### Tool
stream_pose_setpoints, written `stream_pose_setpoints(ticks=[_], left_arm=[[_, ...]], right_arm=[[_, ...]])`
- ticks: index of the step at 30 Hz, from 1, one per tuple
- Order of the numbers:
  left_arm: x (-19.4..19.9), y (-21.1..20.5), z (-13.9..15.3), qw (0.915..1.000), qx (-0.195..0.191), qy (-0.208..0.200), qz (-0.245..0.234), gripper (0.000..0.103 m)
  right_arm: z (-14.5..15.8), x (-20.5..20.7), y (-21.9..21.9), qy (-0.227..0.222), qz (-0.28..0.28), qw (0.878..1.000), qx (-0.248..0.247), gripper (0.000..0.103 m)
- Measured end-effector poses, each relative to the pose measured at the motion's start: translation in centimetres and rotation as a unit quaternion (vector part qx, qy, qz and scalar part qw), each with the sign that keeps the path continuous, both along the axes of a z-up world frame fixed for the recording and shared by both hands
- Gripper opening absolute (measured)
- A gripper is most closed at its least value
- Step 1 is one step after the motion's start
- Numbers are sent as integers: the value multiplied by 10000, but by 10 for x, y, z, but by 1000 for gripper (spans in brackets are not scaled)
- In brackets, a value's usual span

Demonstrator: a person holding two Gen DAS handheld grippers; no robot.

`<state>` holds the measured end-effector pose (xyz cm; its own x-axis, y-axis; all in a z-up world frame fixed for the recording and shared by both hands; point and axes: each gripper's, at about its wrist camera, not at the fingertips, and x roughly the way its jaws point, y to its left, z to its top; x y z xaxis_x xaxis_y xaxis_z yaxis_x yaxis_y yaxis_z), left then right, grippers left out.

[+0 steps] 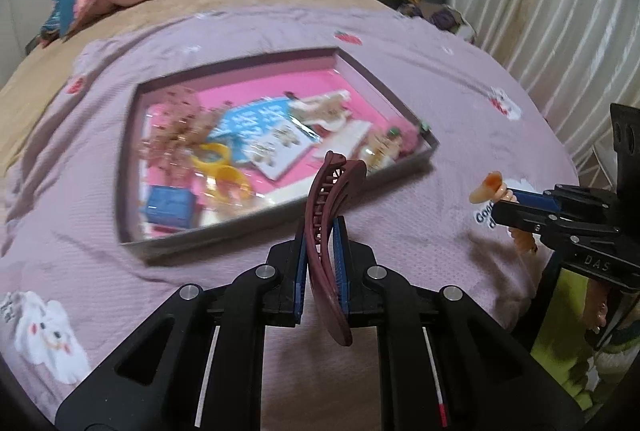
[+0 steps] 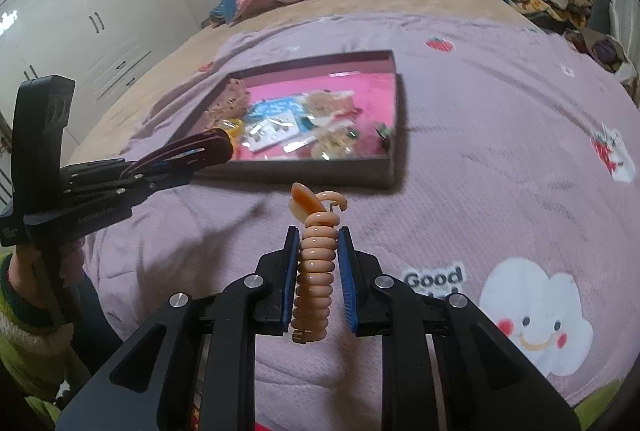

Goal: Organize jewelry
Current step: 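Lower the red clip into the box with the left tool while the right tool places the coil tie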

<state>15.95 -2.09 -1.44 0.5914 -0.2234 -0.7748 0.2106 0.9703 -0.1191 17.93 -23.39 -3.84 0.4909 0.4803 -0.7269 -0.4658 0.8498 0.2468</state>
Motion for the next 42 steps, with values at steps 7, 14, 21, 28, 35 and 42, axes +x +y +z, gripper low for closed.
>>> stream_pose_setpoints(ticks=[7, 14, 21, 28, 35, 42], left_arm=[[5, 28, 17, 9992, -55, -149, 374, 6], [18, 51, 27, 9974, -108, -181, 686, 6], [32, 62, 28, 9960, -135, -170, 872, 6], [53, 61, 22, 9954, -194, -64, 940, 6], [73, 51, 18, 9960, -207, -18, 872, 6], [91, 36, 13, 9967, -306, 25, 757, 6]], right_arm=[[20, 8, 26, -199, 271, 9994, 2, 19], [39, 24, 48, -444, 399, 9982, 26, 19], [50, 52, 58, -637, 356, 9973, 7, 19], [48, 84, 53, -636, 95, 9979, -43, 19], [49, 106, 32, -643, -192, 9977, -49, 19], [48, 115, 16, -605, -333, 9976, -28, 19]])
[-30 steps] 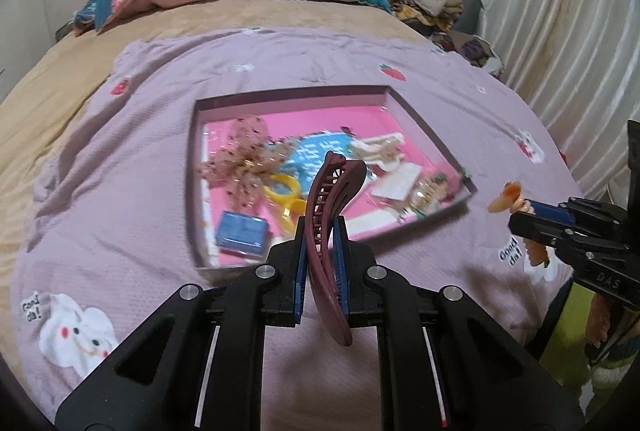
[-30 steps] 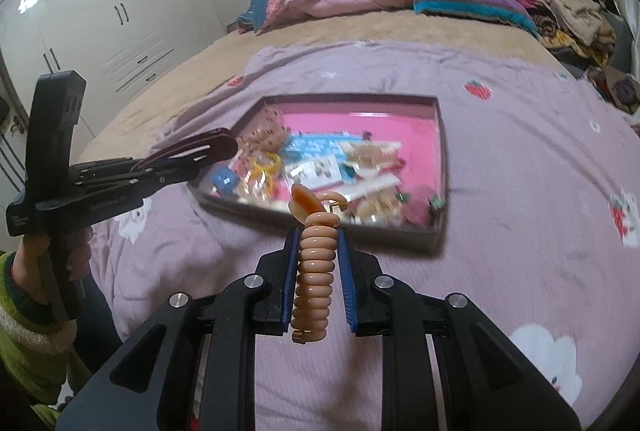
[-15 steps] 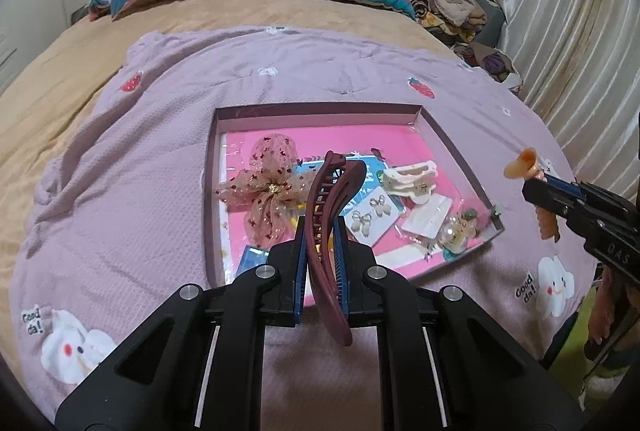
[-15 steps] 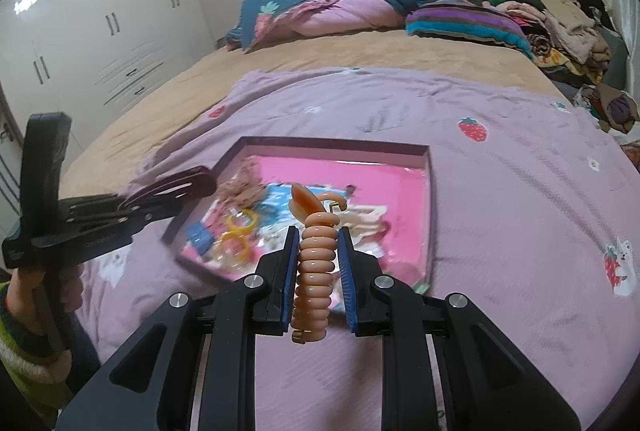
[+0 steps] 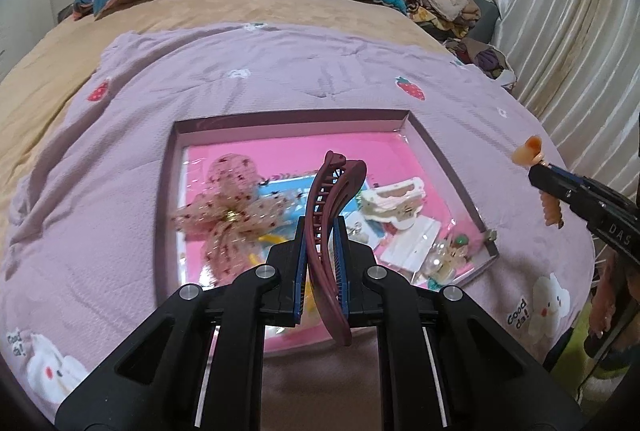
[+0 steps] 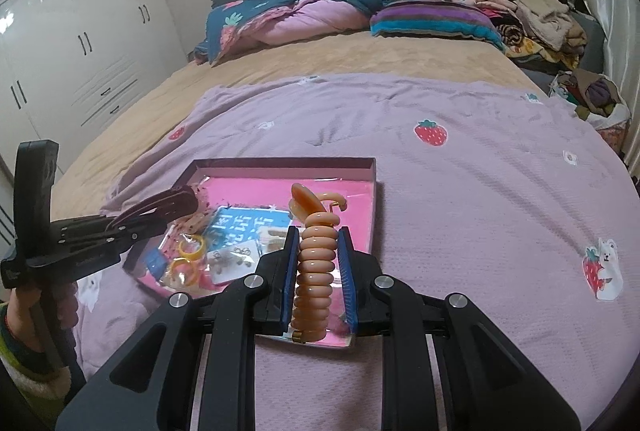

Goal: Organize jewelry
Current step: 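Lower the red clip into the box with the left tool while the right tool places the coil tie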

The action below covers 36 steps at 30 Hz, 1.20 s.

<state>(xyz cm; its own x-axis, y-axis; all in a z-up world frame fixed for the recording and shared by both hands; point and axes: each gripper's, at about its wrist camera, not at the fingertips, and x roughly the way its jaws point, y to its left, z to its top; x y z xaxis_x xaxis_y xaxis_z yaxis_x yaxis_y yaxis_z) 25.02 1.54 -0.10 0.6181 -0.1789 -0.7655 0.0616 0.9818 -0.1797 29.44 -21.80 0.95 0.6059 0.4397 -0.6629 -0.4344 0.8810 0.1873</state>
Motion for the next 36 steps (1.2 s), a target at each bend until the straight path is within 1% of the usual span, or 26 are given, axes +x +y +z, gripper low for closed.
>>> stream_pose_setpoints(ticks=[7, 12, 16, 21, 23, 24, 25, 27, 29, 31, 35, 36], left_arm=[[16, -10, -20, 9998, -56, 201, -37, 6], [18, -15, -35, 9993, -11, 362, -84, 6], [16, -20, -44, 9989, 31, 426, -170, 6], [16, -22, -50, 9985, 45, 504, -216, 6], [17, -22, -50, 9985, 49, 508, -213, 6], [17, -22, -51, 9985, 45, 508, -204, 6], [17, -23, -51, 9985, 40, 505, -204, 6], [16, -24, -51, 9985, 43, 500, -215, 6], [15, -24, -50, 9985, 28, 496, -235, 6], [13, -25, -49, 9985, 37, 490, -255, 6], [10, -28, -45, 9985, 69, 470, -260, 6], [9, -29, -43, 9986, 72, 461, -257, 7]], right_arm=[[-25, 12, 14, 301, 118, 9995, -46, 19], [-48, 20, 29, 479, 150, 9985, -214, 19], [-61, 23, 37, 552, 152, 9978, -331, 19], [-68, 24, 36, 660, 104, 9974, -267, 22], [-67, 23, 32, 681, 50, 9975, -201, 30], [-66, 22, 29, 676, 25, 9976, -166, 40], [-65, 20, 26, 664, 5, 9977, -127, 44], [-62, 16, 21, 623, -12, 9980, -123, 46], [-59, 11, 15, 600, -49, 9981, -125, 51], [-55, 5, 8, 557, -131, 9983, -81, 59], [-47, -8, -7, 480, -249, 9985, -8, 67], [-45, -11, -9, 461, -263, 9986, -5, 69]])
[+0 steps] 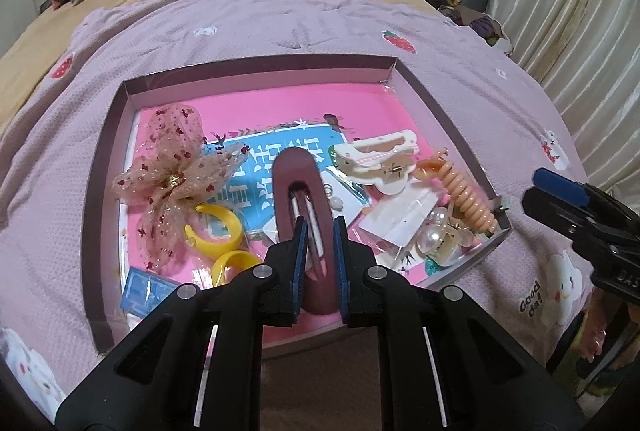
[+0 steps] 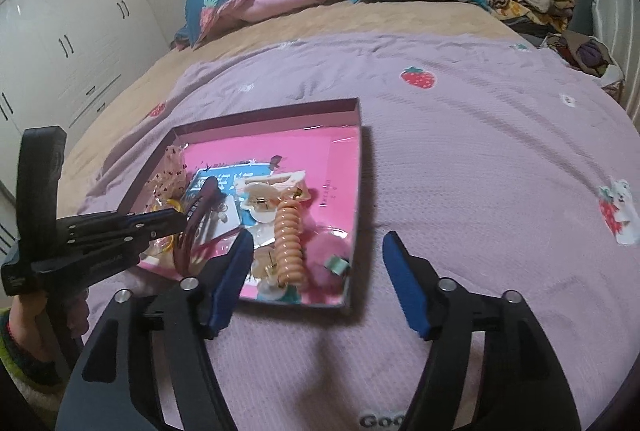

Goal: Organize jewelry

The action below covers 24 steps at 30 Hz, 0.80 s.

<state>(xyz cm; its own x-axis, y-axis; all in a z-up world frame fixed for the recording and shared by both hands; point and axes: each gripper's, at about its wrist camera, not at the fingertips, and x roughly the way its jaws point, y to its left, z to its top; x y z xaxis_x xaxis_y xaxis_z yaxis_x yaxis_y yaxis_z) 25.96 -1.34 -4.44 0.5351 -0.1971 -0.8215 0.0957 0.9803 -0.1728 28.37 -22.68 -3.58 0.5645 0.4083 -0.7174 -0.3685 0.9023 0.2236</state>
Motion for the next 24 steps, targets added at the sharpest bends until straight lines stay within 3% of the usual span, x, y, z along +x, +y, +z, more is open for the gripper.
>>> stream_pose_setpoints(ticks=[7, 24], left_arm=[[-11, -5, 16, 9999, 49, -134, 7, 18], [-57, -3, 68, 9973, 107, -678, 244, 64]], right_arm=[[15, -20, -11, -178, -37, 9998, 15, 77], [51, -63, -11, -619, 58, 9980, 84, 91]])
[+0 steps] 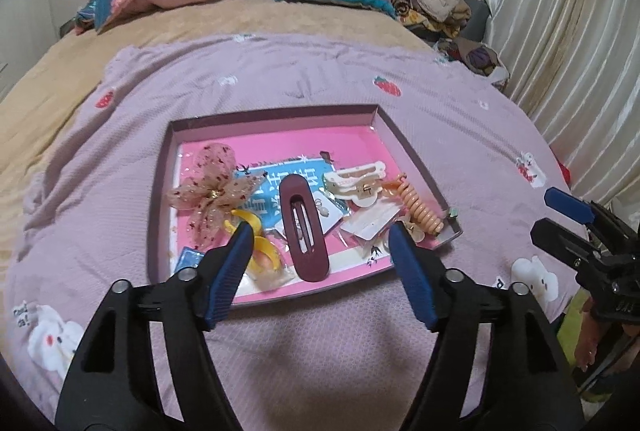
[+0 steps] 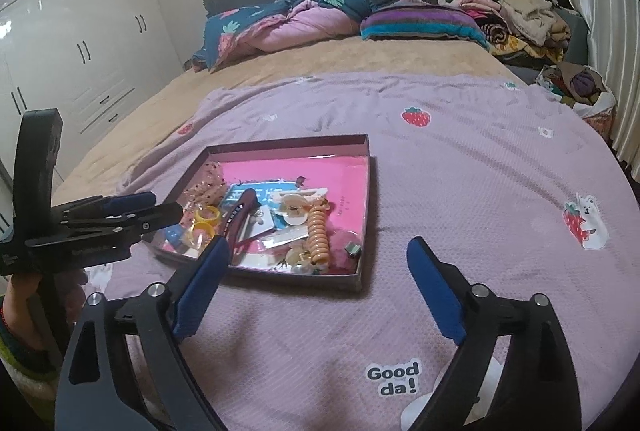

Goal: Organize jewelry

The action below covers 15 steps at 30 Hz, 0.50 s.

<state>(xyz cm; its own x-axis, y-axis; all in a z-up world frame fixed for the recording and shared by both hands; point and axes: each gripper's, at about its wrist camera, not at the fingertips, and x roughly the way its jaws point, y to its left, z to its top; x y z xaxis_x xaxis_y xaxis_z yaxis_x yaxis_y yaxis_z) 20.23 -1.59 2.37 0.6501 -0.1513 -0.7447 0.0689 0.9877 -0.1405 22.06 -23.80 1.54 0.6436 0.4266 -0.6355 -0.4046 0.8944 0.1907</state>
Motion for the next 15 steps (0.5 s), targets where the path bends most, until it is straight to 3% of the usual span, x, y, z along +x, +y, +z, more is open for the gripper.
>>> stream_pose_setpoints(ticks=[11, 15], left_arm=[[-32, 4, 27, 9989, 64, -438, 156, 92], [-45, 6, 30, 9986, 44, -504, 153, 93]], right_arm=[[16, -23, -2, -223, -25, 9997, 67, 98], [18, -33, 0, -264, -20, 9996, 67, 98]])
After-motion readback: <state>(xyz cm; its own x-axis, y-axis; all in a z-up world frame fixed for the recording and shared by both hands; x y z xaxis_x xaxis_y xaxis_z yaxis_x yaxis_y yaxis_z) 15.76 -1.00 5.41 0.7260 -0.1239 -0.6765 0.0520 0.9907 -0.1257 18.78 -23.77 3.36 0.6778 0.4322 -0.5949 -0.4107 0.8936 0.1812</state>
